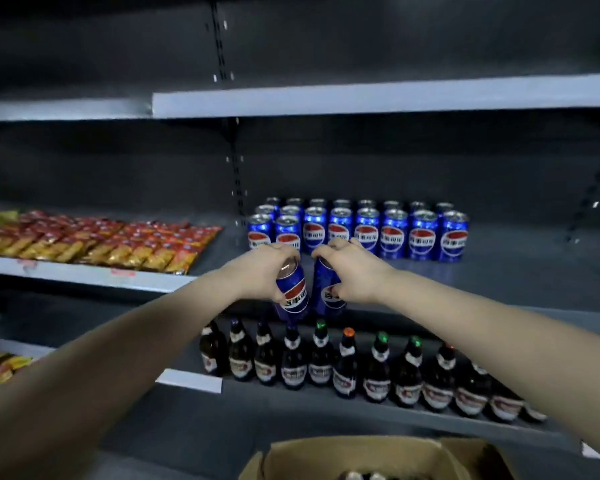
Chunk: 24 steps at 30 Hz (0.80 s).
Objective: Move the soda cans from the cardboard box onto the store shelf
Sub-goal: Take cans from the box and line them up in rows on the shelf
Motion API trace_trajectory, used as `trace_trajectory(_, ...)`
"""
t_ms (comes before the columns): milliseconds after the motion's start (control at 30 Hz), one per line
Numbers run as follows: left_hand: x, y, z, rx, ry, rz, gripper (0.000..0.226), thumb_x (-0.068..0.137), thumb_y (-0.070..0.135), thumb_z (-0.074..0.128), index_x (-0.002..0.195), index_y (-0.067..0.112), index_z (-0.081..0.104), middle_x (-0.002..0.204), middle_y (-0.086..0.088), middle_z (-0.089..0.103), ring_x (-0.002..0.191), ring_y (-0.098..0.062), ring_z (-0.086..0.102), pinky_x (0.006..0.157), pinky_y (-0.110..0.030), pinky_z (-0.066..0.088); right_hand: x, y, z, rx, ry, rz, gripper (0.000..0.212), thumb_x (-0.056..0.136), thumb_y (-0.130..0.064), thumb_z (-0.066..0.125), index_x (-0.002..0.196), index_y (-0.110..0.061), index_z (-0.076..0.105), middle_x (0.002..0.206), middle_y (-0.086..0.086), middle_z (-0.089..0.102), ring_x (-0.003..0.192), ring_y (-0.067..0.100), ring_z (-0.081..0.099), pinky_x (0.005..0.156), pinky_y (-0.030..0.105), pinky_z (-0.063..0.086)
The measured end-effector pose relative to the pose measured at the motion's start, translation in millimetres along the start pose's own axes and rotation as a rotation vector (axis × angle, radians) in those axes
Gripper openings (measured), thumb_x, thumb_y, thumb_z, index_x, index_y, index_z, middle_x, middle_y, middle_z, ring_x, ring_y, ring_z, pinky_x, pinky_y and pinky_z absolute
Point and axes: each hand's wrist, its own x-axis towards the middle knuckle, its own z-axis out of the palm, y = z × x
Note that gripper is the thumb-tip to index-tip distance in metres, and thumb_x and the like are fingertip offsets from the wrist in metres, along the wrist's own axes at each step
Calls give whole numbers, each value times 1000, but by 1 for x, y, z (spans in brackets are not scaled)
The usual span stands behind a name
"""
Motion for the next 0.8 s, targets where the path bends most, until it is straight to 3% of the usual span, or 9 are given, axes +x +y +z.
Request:
trace_trajectory(233,62,-31,-44,17,47,3,78,60,20,86,130,18,49,126,-1,56,113,-21,55,94,-34,48,51,15,-38,-23,28,92,76,81,-18,70,145,-18,29,135,10,43,124,30,43,95,35,44)
trace_trajectory(367,107,-43,-32,126,-5,56,82,58,33,85,130,28,47,126,4,57,113,-20,53,93,-38,48,82,35,-29,-6,14,203,83,80,-16,70,147,-12,21,134,13,45,126,31,41,93,36,46)
trace_trajectory(467,138,-46,-17,256,-36,129,80,64,39,82,134,31,43,127,4,57,116,-23,49,95,-34,39,100,54,-17,5,-26,279,83,81,-16,69,148,-12,19,132,12,46,123,30,42,87,35,47)
trace_trajectory(600,171,-50,1,282,-58,197,81,65,37,82,135,33,42,127,2,57,114,-23,47,91,-32,36,118,74,3,0,-106,349,73,83,-18,69,143,-9,28,122,10,52,117,28,47,79,32,44)
trace_trajectory(800,205,-53,9,363,-78,283,77,68,32,80,135,25,43,134,3,50,121,-23,46,99,-35,37,145,87,21,7,-112,350,62,82,-17,71,135,-10,39,124,11,53,114,27,51,80,30,46)
